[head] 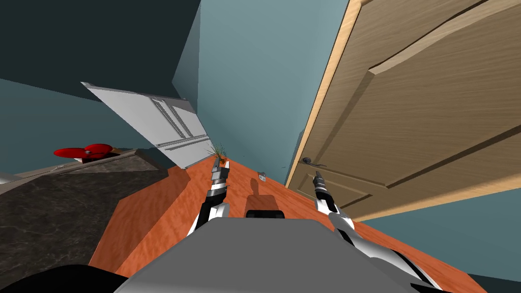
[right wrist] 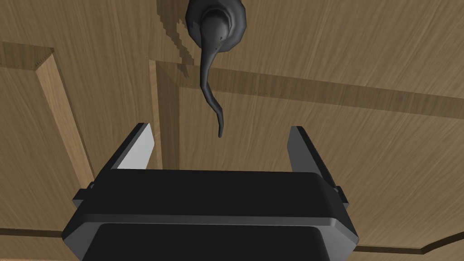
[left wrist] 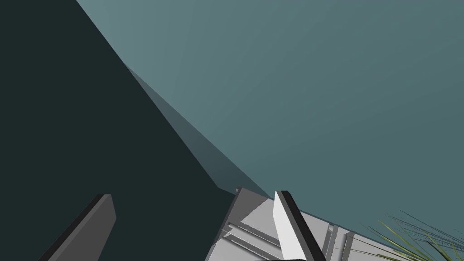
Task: Pull the door open
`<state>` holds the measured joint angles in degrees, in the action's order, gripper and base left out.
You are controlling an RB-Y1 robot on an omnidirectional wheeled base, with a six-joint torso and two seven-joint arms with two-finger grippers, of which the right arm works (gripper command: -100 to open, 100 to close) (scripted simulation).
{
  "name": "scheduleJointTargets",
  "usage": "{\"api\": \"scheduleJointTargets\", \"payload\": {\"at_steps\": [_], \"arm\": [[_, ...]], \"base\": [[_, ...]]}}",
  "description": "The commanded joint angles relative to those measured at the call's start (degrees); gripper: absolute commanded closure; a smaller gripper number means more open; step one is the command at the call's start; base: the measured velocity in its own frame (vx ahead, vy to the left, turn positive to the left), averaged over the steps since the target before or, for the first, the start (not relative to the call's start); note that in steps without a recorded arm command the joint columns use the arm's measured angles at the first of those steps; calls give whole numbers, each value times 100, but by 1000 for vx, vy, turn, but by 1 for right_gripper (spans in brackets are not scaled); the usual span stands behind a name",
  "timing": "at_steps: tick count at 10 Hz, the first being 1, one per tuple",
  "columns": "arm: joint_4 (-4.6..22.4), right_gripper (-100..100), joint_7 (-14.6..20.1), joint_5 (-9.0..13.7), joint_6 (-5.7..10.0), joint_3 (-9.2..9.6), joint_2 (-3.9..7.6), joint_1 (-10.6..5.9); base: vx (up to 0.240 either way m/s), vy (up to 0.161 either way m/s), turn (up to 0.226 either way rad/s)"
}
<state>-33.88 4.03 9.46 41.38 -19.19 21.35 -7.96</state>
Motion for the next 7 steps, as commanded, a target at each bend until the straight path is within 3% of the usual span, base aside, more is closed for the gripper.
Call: {"api": "scheduleJointTargets", "payload": {"at_steps": [1, 6, 7], "arm": [[172, -100, 8, 10, 68, -17, 26, -68], [576, -100, 26, 64, 146, -107, 104, -205], [530, -100, 27, 57, 130, -96, 98, -190]], "base": [[18, -10, 18], [46, -16, 29], [22, -6, 7]]}}
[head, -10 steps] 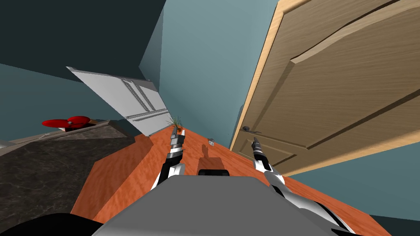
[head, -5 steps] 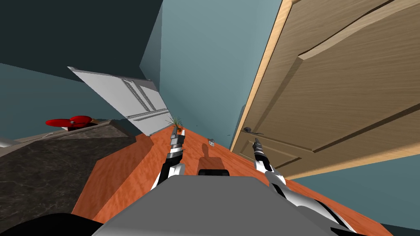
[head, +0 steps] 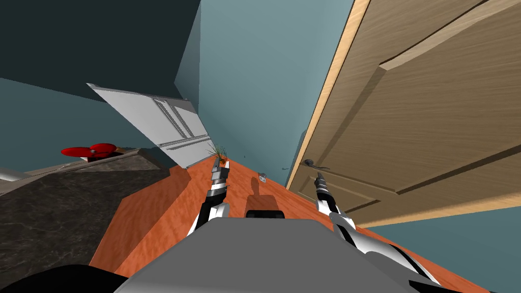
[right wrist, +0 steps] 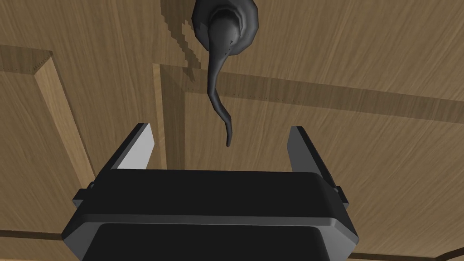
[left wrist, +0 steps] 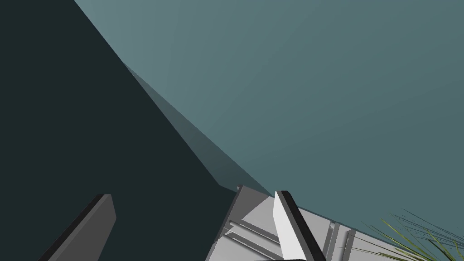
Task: Pull the door open
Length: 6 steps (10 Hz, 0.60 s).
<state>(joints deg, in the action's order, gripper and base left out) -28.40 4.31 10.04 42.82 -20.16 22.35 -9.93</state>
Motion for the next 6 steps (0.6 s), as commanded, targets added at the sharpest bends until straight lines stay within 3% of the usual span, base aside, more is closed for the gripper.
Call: {"api": "scheduleJointTargets", "payload": {"at_steps": [1, 6], "arm": [[9, -100, -11, 6, 0, -12, -2, -5], [48, -100, -61, 34, -1, -64, -9, -25]], "base": [[86, -26, 12], [167, -113, 26]]}}
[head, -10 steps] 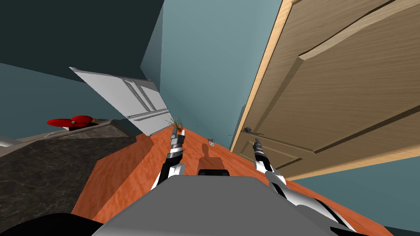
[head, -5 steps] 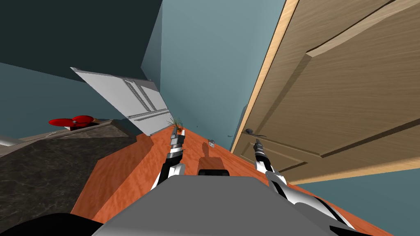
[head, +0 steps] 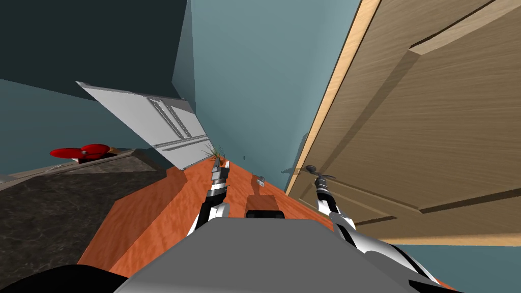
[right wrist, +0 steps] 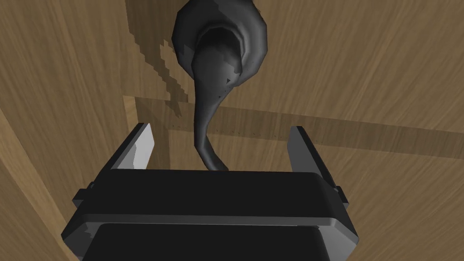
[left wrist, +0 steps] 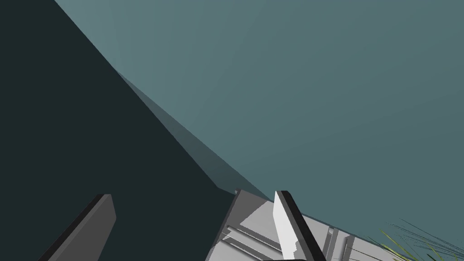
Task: Pull the door open
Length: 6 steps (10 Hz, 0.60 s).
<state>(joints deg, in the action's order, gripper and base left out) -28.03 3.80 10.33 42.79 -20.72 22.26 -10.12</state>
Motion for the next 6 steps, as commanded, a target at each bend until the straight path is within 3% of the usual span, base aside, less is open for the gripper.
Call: {"api": "scheduleJointTargets", "payload": {"at_steps": [1, 3, 4, 6], "arm": [[19, -100, -20, 10, 2, -20, -2, -10], [24, -100, -21, 11, 4, -22, -1, -13], [24, 100, -21, 11, 4, -22, -1, -13], [24, 100, -21, 11, 4, -22, -1, -13]], "base": [[204, -149, 34], [149, -82, 17], [-12, 3, -3], [-31, 16, -4]]}}
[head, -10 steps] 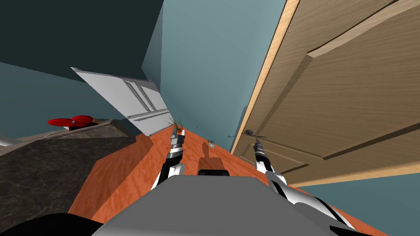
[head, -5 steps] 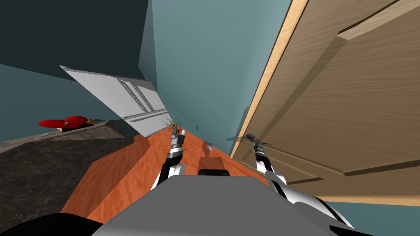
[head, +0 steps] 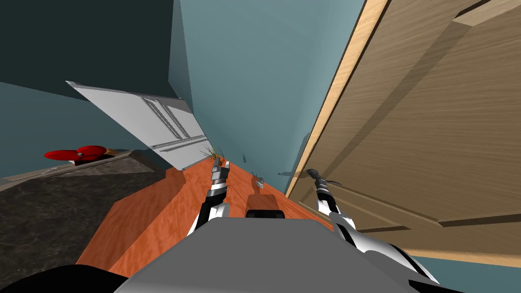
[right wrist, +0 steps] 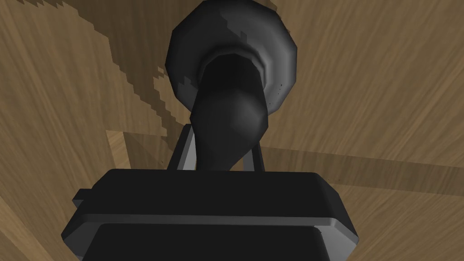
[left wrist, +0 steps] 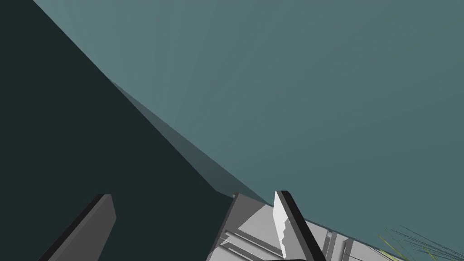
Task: Pull the door open
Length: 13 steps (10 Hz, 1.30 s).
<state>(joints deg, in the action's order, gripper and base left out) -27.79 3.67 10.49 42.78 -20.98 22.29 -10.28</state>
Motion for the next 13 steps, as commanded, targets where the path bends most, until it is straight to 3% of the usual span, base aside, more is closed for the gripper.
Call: {"api": "scheduleJointTargets", "payload": {"at_steps": [1, 3, 4, 5, 6, 9, 11, 13], "arm": [[-1, 100, -9, -4, 5, 4, -3, 3], [-1, 100, -9, -4, 5, 4, -3, 3], [-5, 100, 46, -21, 3, 172, -17, -13], [-5, 100, 46, -21, 3, 172, -17, -13], [-22, 100, 101, -39, 17, 347, -20, -42], [-51, 100, 189, -68, 40, 632, -25, -89], [-81, 100, 279, -98, 63, 925, -30, -137], [-81, 100, 279, -98, 63, 925, -30, -137]], "base": [[-20, 9, 1], [-5, 2, 0], [-133, -29, -15], [-154, -27, 20], [-178, -19, -10], [-186, -29, -4], [-150, -33, -20], [-82, -26, 10]]}}
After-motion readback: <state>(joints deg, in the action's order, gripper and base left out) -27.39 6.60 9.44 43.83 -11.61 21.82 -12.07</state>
